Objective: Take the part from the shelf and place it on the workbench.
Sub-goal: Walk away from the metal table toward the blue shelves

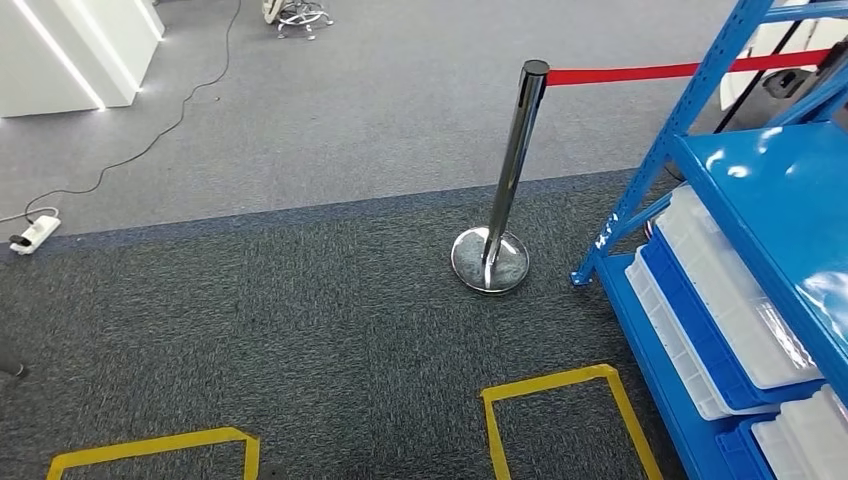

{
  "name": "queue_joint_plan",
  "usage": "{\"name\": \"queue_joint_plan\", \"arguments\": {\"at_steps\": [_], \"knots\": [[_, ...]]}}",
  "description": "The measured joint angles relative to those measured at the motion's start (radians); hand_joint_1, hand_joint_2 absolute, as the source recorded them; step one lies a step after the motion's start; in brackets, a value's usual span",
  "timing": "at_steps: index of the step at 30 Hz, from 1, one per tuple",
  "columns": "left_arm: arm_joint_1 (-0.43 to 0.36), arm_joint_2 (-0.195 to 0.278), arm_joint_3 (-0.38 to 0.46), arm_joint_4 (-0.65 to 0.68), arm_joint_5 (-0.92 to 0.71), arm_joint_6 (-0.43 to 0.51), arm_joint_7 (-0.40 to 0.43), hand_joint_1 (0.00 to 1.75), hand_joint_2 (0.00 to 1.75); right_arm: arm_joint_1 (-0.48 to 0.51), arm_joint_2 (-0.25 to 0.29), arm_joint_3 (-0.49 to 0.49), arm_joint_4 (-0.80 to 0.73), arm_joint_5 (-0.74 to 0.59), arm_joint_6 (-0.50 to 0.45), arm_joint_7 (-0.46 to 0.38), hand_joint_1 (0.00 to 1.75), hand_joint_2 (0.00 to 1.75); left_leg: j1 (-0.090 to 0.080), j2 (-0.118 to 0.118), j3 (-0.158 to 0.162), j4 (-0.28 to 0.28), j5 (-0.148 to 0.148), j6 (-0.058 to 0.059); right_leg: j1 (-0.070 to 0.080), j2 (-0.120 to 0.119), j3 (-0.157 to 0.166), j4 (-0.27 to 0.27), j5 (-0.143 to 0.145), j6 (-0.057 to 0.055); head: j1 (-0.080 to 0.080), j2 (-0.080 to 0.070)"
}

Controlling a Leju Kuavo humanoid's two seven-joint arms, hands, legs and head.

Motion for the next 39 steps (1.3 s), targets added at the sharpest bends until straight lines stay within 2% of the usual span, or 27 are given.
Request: {"name": "queue_joint_plan", "arguments": {"at_steps": [1,3,5,7,8,9,11,13,14,15,16,18,20,22,24,25,27,28,29,30,31,32,34,36,37,38,39], "knots": [[0.0,0.0,0.0,0.0,0.0,0.0,0.0,0.0,0.0,0.0,0.0,0.001,0.0,0.0,0.0,0.0,0.0,0.0,0.0,-0.011,0.025,-0.062,0.043,0.005,0.0,0.013,0.002,0.0,0.0,0.0,0.0,0.0],[0.002,0.002,0.0,0.0,0.0,0.0,-0.001,0.0,0.0,-0.001,0.001,0.002,0.001,0.0,0.0,-0.001,0.0,0.0,0.0,-0.066,0.076,-0.198,0.11,0.015,0.0,0.038,-0.001,0.004,0.0,0.003,0.0,0.0],[0.002,0.004,0.0,0.0,0.0,-0.001,-0.002,0.0,0.0,-0.002,0.001,0.002,0.001,0.0,0.0,-0.001,0.0,0.0,-0.001,-0.1,0.095,-0.254,0.126,0.019,-0.002,0.061,-0.011,0.007,0.002,0.013,0.0,0.0],[0.0,0.003,0.0,0.0,0.0,-0.002,-0.003,0.0,0.0,0.001,0.001,0.002,0.002,0.0,0.0,-0.001,0.0,0.0,0.001,-0.081,0.099,-0.262,0.129,0.025,-0.005,0.079,-0.018,0.007,0.006,0.027,0.0,0.0],[0.0,0.003,0.001,0.0,0.0,-0.002,-0.004,0.0,0.0,0.003,0.001,0.002,0.002,0.0,0.0,-0.001,0.0,0.0,0.003,-0.068,0.101,-0.269,0.133,0.031,-0.003,0.067,-0.023,0.014,0.0,0.033,0.001,0.0],[0.0,0.002,0.001,0.0,0.0,-0.002,-0.004,0.0,0.0,0.003,0.0,0.002,0.002,0.0,0.0,-0.001,0.0,0.0,0.005,-0.054,0.103,-0.276,0.137,0.037,-0.001,0.043,-0.034,0.037,-0.016,0.037,0.002,0.0],[0.001,0.002,0.001,0.0,0.0,-0.002,-0.006,0.0,0.0,0.0,0.0,0.003,0.003,0.0,0.0,-0.001,0.0,0.0,0.004,-0.023,0.105,-0.282,0.139,0.046,0.002,-0.019,-0.083,0.141,-0.077,0.043,0.005,0.0],[0.003,0.002,0.001,0.0,0.0,-0.003,-0.006,0.0,0.0,-0.001,0.0,0.003,0.003,0.0,0.0,-0.001,0.0,0.0,0.001,0.01,0.104,-0.28,0.137,0.048,-0.003,-0.042,-0.139,0.257,-0.125,0.049,0.006,0.0],[0.002,0.003,0.002,0.0,0.0,-0.003,-0.006,0.0,0.0,-0.001,0.0,0.003,0.003,0.0,0.0,-0.001,0.0,0.0,0.0,0.025,0.104,-0.279,0.135,0.048,-0.005,-0.046,-0.147,0.277,-0.124,0.052,0.006,0.0],[0.002,0.003,0.002,0.0,0.0,-0.003,-0.006,0.0,0.0,0.0,0.0,0.003,0.003,0.0,0.0,-0.001,0.0,0.0,0.0,0.038,0.105,-0.278,0.133,0.047,-0.008,-0.051,-0.135,0.259,-0.106,0.054,0.006,0.0],[0.001,0.003,0.002,0.0,0.0,-0.003,-0.006,0.0,0.0,0.001,0.0,0.003,0.003,0.0,0.0,-0.001,0.0,0.0,0.0,0.049,0.106,-0.276,0.13,0.045,-0.009,-0.061,-0.103,0.204,-0.074,0.055,0.006,0.0],[0.0,0.003,0.002,0.0,0.0,-0.005,-0.006,0.0,0.0,0.001,-0.001,0.003,0.003,0.0,0.001,-0.001,0.0,0.0,-0.002,0.068,0.11,-0.271,0.123,0.038,-0.006,-0.1,-0.028,0.067,-0.022,0.049,0.006,0.0],[-0.001,0.003,0.002,0.0,0.0,-0.006,-0.006,0.0,0.0,-0.001,-0.001,0.003,0.003,0.0,0.001,-0.001,0.0,0.0,-0.006,0.084,0.114,-0.267,0.117,0.028,0.001,-0.119,0.002,0.006,-0.008,0.039,0.005,0.0],[-0.003,0.003,0.002,0.0,0.001,-0.007,-0.007,0.0,0.0,0.0,-0.001,0.003,0.003,0.0,0.002,-0.001,0.0,0.0,-0.006,0.097,0.118,-0.268,0.114,0.017,0.003,-0.101,0.001,0.004,-0.006,0.029,0.005,0.0],[-0.005,0.003,0.002,0.0,0.001,-0.008,-0.008,0.0,0.0,0.001,-0.001,0.003,0.004,0.0,0.002,0.0,0.0,0.0,-0.003,0.076,0.113,-0.244,0.091,0.006,-0.003,-0.083,0.004,-0.004,0.0,0.016,0.004,0.0],[-0.005,0.003,0.002,0.0,0.001,-0.008,-0.008,0.0,0.0,0.0,-0.001,0.003,0.004,0.0,0.002,0.0,0.0,0.0,-0.001,0.054,0.098,-0.205,0.064,0.002,-0.006,-0.073,0.005,-0.008,0.003,0.011,0.004,0.0],[-0.003,0.003,0.002,0.0,0.001,-0.009,-0.009,0.0,0.0,-0.001,-0.001,0.003,0.004,0.0,0.002,0.0,0.0,0.0,0.004,0.013,0.04,-0.075,-0.005,-0.003,-0.006,-0.054,0.002,-0.008,0.005,0.005,0.003,0.0],[-0.001,0.003,0.002,0.0,0.001,-0.009,-0.008,0.0,0.0,-0.001,-0.001,0.003,0.004,-0.001,0.002,0.0,0.0,0.0,0.005,0.006,0.011,-0.013,-0.026,-0.005,-0.006,-0.042,0.002,-0.007,0.006,0.004,0.003,0.0],[0.001,0.003,0.002,0.0,0.001,-0.009,-0.008,0.0,0.0,-0.001,-0.001,0.003,0.004,-0.001,0.002,0.0,0.0,0.0,0.006,0.004,-0.007,0.022,-0.029,-0.007,-0.006,-0.029,0.001,-0.005,0.006,0.004,0.003,0.0],[0.002,0.003,0.002,0.0,0.001,-0.009,-0.008,0.0,0.0,0.0,-0.001,0.003,0.004,-0.001,0.002,0.0,0.0,0.0,0.007,0.003,-0.008,0.018,-0.012,-0.007,-0.006,-0.015,0.001,-0.003,0.005,0.004,0.003,0.0],[0.002,0.003,0.002,0.0,0.001,-0.009,-0.009,0.0,0.0,0.0,-0.001,0.003,0.004,0.0,0.002,0.0,0.0,0.0,0.008,0.001,0.007,-0.021,0.021,-0.007,-0.007,-0.002,0.002,-0.001,0.004,0.006,0.003,0.0],[0.002,0.004,0.002,0.0,0.001,-0.009,-0.009,0.0,0.0,0.0,-0.001,0.003,0.004,0.0,0.002,0.0,0.0,0.0,0.011,-0.009,0.036,-0.09,0.063,-0.006,-0.008,0.012,0.001,0.003,0.003,0.008,0.003,0.0],[0.002,0.004,0.002,0.0,0.002,-0.009,-0.009,0.0,0.0,-0.001,-0.001,0.003,0.004,0.001,0.002,0.0,0.0,0.0,0.014,-0.049,0.084,-0.207,0.109,-0.003,-0.007,0.035,-0.005,0.013,0.0,0.018,0.003,0.0],[0.0,0.004,0.002,0.0,0.001,-0.009,-0.009,0.0,0.0,0.0,-0.001,0.003,0.004,0.001,0.002,0.0,0.0,0.0,0.011,-0.069,0.097,-0.241,0.113,0.003,-0.008,0.054,-0.014,0.018,0.002,0.031,0.003,0.0],[-0.001,0.004,0.002,0.0,0.001,-0.009,-0.009,0.0,0.0,0.002,-0.001,0.002,0.004,0.001,0.002,0.0,0.0,0.0,0.01,-0.061,0.097,-0.242,0.116,0.008,-0.009,0.062,-0.017,0.016,0.005,0.039,0.004,0.0],[-0.003,0.004,0.003,0.0,0.001,-0.009,-0.01,0.0,0.0,0.005,-0.001,0.002,0.004,0.002,0.001,0.0,0.0,0.0,0.01,-0.05,0.098,-0.246,0.12,0.015,-0.011,0.059,-0.019,0.017,0.005,0.044,0.004,0.0],[-0.003,0.003,0.003,0.0,0.001,-0.009,-0.01,0.0,0.0,0.006,-0.001,0.002,0.005,0.002,0.001,0.0,0.0,0.0,0.011,-0.04,0.099,-0.252,0.125,0.024,-0.011,0.041,-0.025,0.028,-0.004,0.049,0.005,0.0]]}}
